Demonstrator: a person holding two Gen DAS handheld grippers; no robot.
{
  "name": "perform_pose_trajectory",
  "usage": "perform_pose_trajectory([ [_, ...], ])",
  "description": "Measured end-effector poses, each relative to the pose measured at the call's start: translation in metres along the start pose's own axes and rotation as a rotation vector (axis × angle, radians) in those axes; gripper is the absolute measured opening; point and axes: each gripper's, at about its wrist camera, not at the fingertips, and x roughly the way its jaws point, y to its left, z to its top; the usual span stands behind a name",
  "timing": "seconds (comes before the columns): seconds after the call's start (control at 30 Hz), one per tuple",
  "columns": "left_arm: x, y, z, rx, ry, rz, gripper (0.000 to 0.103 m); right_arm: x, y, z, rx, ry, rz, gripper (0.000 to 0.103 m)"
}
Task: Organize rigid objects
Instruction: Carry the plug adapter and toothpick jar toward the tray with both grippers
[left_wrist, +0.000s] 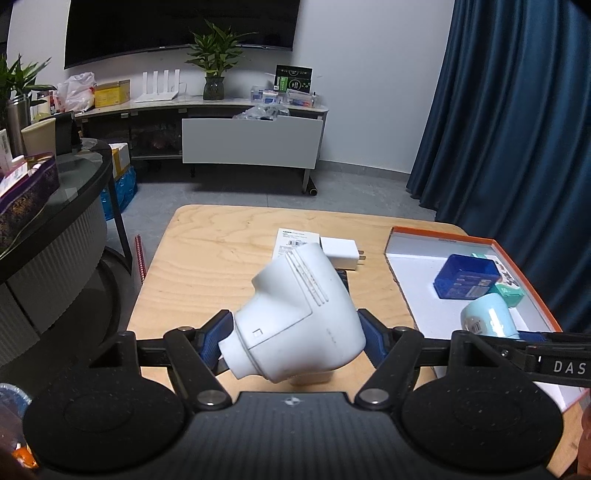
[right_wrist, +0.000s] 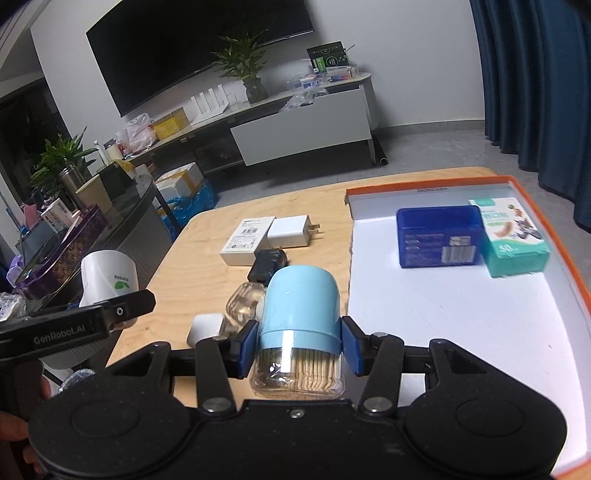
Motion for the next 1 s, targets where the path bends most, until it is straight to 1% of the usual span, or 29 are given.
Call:
perform_pose_trajectory([
  [0.33, -0.018, -0.017, -0.015, 0.025, -0.013, -0.037, 0.073, -0.032, -0.006, -0.02, 0.007, -0.026, -0.006, 0.057],
  [0.57, -0.026, -0.029, -0.024, 0.049, -0.018, -0.07, 0.073, -0.047, -0.017, -0.029, 0.026, -0.04, -0.022, 0.058],
  [0.77, -0.032, -0.022, -0.029, 0.04, -0.025, -0.046, 0.073, -0.057, -0.029, -0.034, 0.051, -0.061, -0.032, 0.058],
  [1.0, -0.035, -0.015, -0.036, 0.03, -0.007, -0.005, 0.073, -0.057, -0.034, -0.043, 0.05, -0.055, -0.026, 0.058],
])
